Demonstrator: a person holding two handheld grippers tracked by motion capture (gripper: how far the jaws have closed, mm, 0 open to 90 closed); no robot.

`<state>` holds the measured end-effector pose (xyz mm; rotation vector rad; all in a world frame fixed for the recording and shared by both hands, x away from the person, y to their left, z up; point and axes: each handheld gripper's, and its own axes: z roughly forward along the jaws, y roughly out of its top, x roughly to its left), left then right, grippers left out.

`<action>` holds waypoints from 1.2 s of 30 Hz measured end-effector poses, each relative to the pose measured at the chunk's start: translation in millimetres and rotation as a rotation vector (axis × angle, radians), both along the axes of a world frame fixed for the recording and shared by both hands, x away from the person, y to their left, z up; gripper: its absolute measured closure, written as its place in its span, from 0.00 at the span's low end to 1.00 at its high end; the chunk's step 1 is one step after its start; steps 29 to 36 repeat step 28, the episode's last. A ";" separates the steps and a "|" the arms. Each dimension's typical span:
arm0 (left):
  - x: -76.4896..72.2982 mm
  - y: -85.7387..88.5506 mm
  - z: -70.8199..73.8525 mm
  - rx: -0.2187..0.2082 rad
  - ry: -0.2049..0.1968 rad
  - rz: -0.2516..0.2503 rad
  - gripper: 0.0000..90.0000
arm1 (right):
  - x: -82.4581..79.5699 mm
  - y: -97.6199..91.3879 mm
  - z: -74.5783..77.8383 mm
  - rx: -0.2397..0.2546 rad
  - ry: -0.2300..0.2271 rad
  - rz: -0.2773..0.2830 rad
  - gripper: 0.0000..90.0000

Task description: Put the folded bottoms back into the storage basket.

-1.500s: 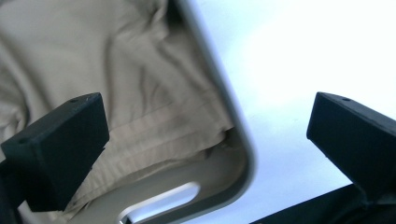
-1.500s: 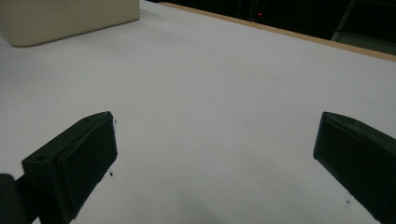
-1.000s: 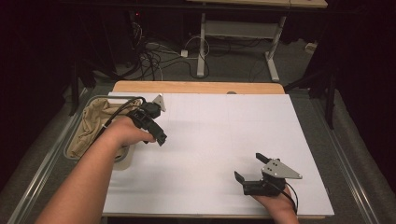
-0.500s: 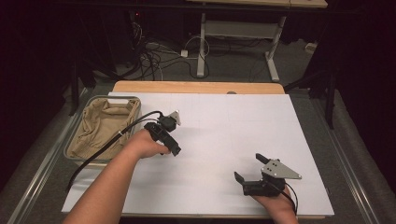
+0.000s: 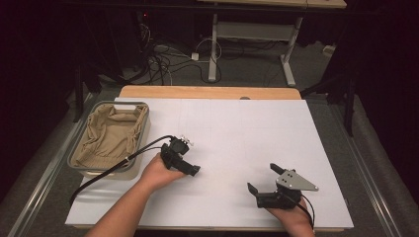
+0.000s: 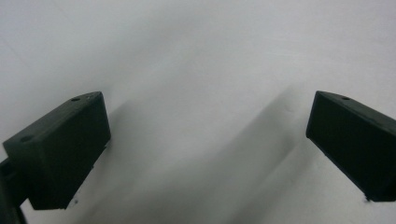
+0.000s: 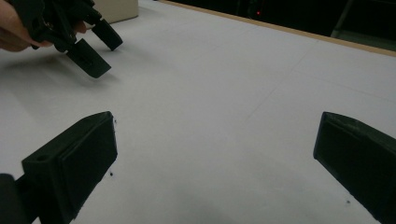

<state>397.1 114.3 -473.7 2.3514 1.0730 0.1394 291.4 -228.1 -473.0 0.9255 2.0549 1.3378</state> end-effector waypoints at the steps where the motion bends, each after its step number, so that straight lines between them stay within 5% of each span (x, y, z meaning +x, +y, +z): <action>1: -3.9 2.8 -2.8 -0.038 -0.029 0.005 0.00 | -0.3 0.1 -0.1 0.001 -0.002 0.000 0.01; 12: -37.3 34.1 -9.8 -0.376 -0.326 0.030 0.00 | -6.3 3.6 -1.5 0.021 -0.037 -0.009 0.01; 19: -57.0 49.3 -9.9 -0.537 -0.482 -0.006 0.00 | -11.4 3.4 -3.5 0.046 -0.065 -0.033 0.01; 21: -53.7 50.7 -10.6 -0.551 -0.458 -0.017 0.00 | -11.6 2.1 -4.9 0.062 -0.061 -0.049 0.01; 36: -54.8 50.4 -10.9 -0.559 -0.473 -0.032 0.00 | -10.1 -0.4 -5.2 0.063 -0.071 -0.090 0.01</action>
